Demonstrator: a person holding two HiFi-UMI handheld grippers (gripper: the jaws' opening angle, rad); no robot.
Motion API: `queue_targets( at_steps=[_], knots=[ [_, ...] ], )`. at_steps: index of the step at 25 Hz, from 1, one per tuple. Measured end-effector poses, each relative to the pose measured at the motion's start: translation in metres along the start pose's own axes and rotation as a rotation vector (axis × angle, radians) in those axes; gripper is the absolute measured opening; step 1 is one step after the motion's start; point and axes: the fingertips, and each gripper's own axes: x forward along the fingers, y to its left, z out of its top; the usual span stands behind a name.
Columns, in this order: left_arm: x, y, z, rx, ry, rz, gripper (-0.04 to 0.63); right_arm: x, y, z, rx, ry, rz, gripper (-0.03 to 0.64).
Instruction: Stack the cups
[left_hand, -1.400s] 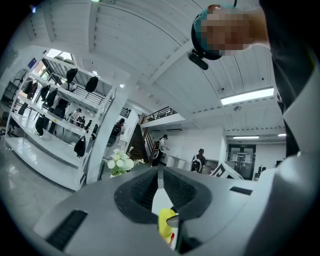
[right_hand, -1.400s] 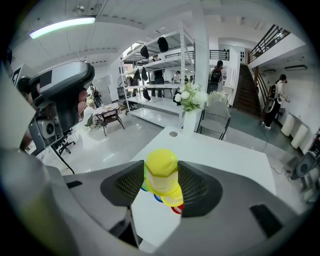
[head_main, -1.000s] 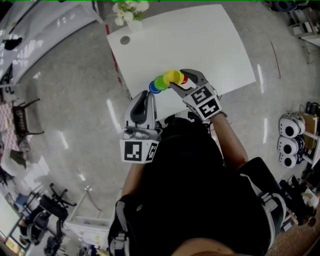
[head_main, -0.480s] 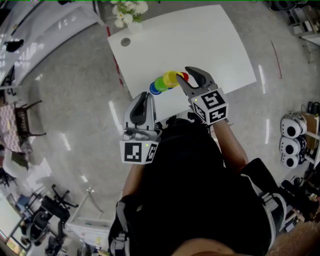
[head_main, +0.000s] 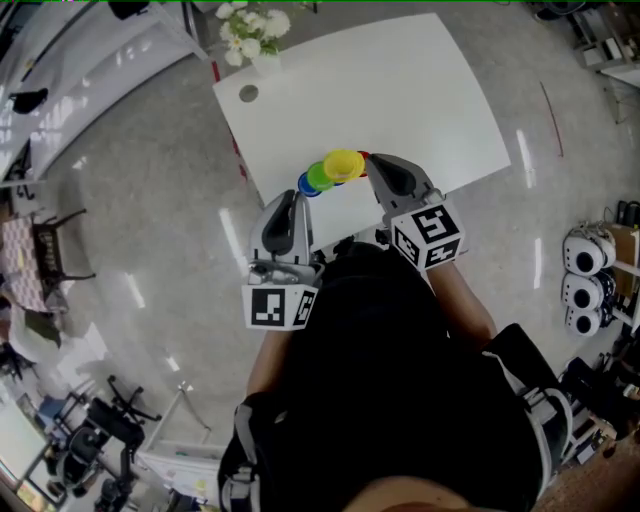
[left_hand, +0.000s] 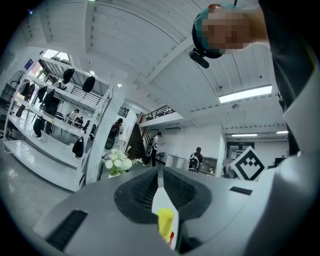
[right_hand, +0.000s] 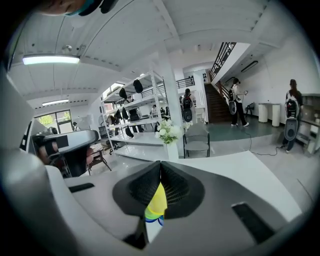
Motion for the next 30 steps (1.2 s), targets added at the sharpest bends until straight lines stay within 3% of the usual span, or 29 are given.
queue_targets(
  at_steps=[8, 30],
  knots=[
    [0.005, -0.001, -0.004, -0.005, 0.006, 0.004, 0.051, -0.011, 0.000, 0.006, 0.003, -0.044, -0.018, 0.026],
    [0.005, -0.001, -0.004, -0.002, 0.009, 0.002, 0.051, -0.012, -0.003, 0.006, -0.009, -0.036, -0.023, 0.025]
  ],
)
